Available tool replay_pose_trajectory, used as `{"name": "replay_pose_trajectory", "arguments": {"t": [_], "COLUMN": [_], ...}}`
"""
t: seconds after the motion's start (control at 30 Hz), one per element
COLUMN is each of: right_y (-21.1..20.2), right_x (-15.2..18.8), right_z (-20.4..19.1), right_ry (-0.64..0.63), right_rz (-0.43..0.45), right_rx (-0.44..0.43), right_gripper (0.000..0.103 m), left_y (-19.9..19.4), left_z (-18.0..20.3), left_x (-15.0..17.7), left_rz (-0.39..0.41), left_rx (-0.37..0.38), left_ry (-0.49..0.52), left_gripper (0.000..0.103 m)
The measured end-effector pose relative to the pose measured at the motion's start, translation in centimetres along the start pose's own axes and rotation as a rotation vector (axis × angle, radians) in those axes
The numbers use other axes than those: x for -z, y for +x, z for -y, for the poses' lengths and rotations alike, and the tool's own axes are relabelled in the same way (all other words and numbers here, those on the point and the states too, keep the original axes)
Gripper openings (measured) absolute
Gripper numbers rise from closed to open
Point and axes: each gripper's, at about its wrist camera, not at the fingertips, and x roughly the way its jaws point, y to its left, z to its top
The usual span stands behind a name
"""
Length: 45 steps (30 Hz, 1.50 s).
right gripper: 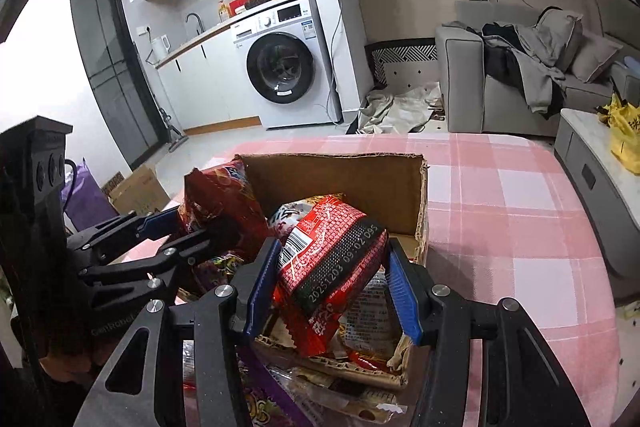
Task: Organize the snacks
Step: 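Lift both held snacks over the SF box and lower them inside, then open both tools to release the snacks and withdraw from the box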
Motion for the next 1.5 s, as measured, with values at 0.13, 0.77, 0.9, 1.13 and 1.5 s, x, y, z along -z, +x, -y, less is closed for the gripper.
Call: {"name": "replay_pose_trajectory", "arguments": {"t": [0.13,0.77,0.9,1.13,1.5], "right_y": [0.1,-3.2,-4.2,-6.4,-6.9], "right_x": [0.2,1.6,2.4,4.2,7.2], "right_z": [-0.2,0.3,0.5,0.3,-1.0], "right_ry": [-0.021,-0.013,-0.010,-0.008,0.003], "right_rz": [-0.001,0.067,0.054,0.060,-0.006], "right_rx": [0.020,0.009,0.019,0.052,0.011], "right_gripper": [0.053,0.098,0.103,0.103,0.103], "left_y": [1.0,-1.7,-3.9,-7.6,-11.2], "left_z": [1.4,1.7,1.9,0.1,-1.8], "left_x": [0.4,2.8,3.8,6.2,11.1], "left_rz": [-0.015,-0.015,0.011,0.032,0.009], "left_rx": [0.012,0.032,-0.027,-0.031,-0.073], "left_ry": [0.020,-0.019,-0.009,-0.043,-0.066], "left_gripper": [0.047,0.085,0.102,0.102,0.102]}}
